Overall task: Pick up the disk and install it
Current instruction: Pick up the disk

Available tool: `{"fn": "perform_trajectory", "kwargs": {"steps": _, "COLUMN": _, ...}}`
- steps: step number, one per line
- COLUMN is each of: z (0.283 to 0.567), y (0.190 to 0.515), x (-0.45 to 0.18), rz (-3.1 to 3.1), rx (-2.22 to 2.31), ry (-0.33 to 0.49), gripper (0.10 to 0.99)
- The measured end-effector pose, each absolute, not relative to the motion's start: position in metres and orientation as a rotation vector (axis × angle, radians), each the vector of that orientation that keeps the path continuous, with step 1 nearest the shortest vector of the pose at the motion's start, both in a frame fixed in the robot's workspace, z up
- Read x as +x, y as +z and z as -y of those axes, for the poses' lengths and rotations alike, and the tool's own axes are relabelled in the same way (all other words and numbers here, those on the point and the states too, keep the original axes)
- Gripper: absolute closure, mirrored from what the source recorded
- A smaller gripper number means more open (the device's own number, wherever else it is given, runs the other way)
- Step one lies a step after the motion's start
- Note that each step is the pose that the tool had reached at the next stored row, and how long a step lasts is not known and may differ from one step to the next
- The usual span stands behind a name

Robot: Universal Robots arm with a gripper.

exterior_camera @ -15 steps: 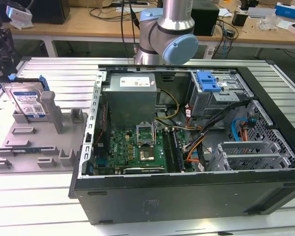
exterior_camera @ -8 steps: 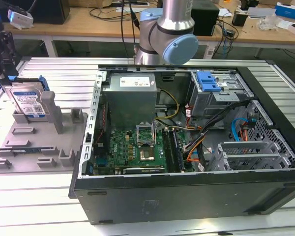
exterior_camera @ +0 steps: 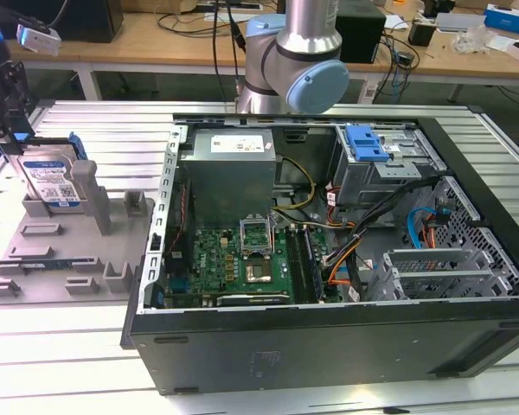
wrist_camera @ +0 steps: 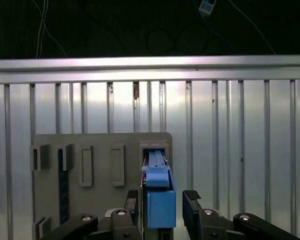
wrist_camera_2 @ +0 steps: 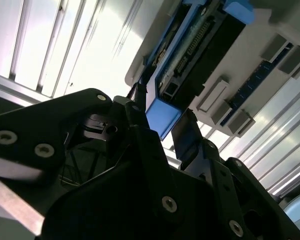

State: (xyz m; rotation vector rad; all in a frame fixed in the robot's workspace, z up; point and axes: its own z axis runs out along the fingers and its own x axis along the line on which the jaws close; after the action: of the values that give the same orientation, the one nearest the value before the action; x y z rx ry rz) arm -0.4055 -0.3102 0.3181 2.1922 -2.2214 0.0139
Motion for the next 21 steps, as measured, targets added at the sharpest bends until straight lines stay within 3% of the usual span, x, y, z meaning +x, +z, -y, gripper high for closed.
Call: {"fn": "perform_trajectory", "kwargs": {"steps": 21, "z": 0.3104, "y": 0.3085, "x": -0.4056, "rz": 2.221, "rx": 2.192, "ry": 0.014, "gripper": 0.604}}
